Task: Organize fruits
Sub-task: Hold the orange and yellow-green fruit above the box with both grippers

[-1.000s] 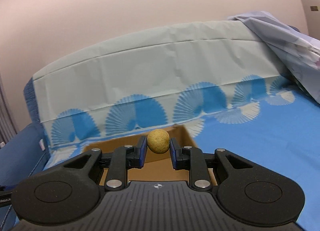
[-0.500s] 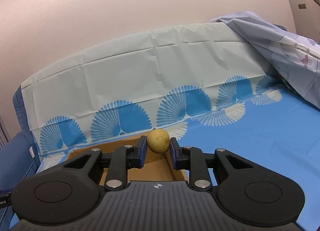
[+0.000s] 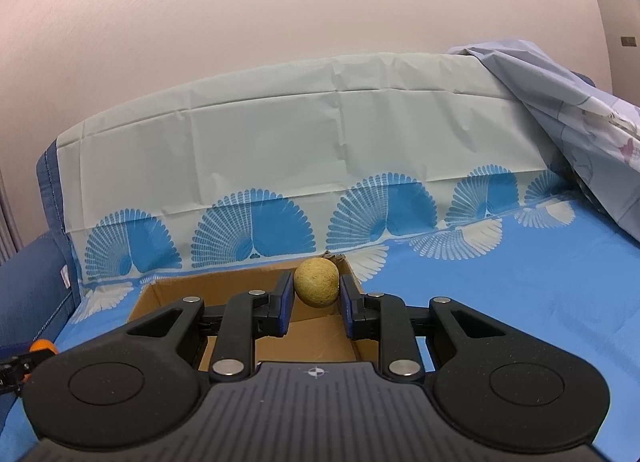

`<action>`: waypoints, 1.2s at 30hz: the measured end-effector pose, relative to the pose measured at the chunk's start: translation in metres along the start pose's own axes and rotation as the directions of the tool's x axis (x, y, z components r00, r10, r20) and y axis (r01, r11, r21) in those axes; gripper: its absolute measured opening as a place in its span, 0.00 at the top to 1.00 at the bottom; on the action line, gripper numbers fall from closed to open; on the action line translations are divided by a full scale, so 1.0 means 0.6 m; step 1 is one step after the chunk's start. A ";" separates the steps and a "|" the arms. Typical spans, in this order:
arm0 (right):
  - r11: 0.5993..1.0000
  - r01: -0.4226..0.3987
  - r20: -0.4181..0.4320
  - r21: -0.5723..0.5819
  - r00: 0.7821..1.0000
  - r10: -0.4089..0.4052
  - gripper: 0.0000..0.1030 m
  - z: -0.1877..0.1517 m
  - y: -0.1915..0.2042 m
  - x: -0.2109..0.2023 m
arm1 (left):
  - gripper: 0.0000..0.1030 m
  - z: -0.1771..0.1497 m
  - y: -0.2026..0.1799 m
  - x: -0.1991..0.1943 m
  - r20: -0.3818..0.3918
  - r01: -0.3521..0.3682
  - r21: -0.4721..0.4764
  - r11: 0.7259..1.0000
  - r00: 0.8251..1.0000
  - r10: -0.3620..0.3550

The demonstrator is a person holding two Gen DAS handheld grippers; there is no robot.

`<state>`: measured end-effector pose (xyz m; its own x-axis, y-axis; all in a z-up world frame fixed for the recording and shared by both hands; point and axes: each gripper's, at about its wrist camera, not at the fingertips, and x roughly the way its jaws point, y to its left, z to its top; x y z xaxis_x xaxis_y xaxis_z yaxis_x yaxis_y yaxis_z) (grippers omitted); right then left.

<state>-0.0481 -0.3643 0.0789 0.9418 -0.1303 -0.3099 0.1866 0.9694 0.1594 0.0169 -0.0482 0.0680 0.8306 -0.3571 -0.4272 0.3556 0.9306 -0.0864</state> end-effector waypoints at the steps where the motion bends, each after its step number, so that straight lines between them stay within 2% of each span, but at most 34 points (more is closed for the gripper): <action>1: 1.000 0.001 -0.001 -0.002 1.000 -0.001 0.75 -0.001 0.000 0.000 | 0.60 0.000 -0.002 -0.001 0.004 0.007 0.003 1.000 1.000 -0.007; 12: 1.000 0.007 -0.006 -0.013 1.000 -0.007 0.75 -0.001 0.006 0.003 | 0.60 -0.011 -0.046 -0.007 0.029 0.105 0.084 0.991 0.994 -0.107; 19: 1.000 0.008 -0.013 -0.018 1.000 -0.008 0.75 -0.001 0.009 0.007 | 0.60 -0.030 -0.082 -0.013 0.016 0.177 0.173 0.969 0.983 -0.183; 27: 1.000 0.003 -0.019 -0.021 1.000 -0.003 0.75 -0.002 0.012 0.009 | 0.60 -0.053 -0.110 -0.009 -0.022 0.224 0.237 0.945 0.974 -0.226; 36: 1.000 0.007 -0.032 -0.024 0.999 -0.008 0.75 -0.003 0.011 0.012 | 0.60 -0.064 -0.127 -0.006 -0.037 0.239 0.279 0.930 0.970 -0.239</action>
<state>-0.0404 -0.3583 0.0761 0.9311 -0.1309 -0.3406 0.1862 0.9732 0.1349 -0.0295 -0.1149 0.0416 0.7054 -0.5658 -0.4270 0.6490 0.7578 0.0680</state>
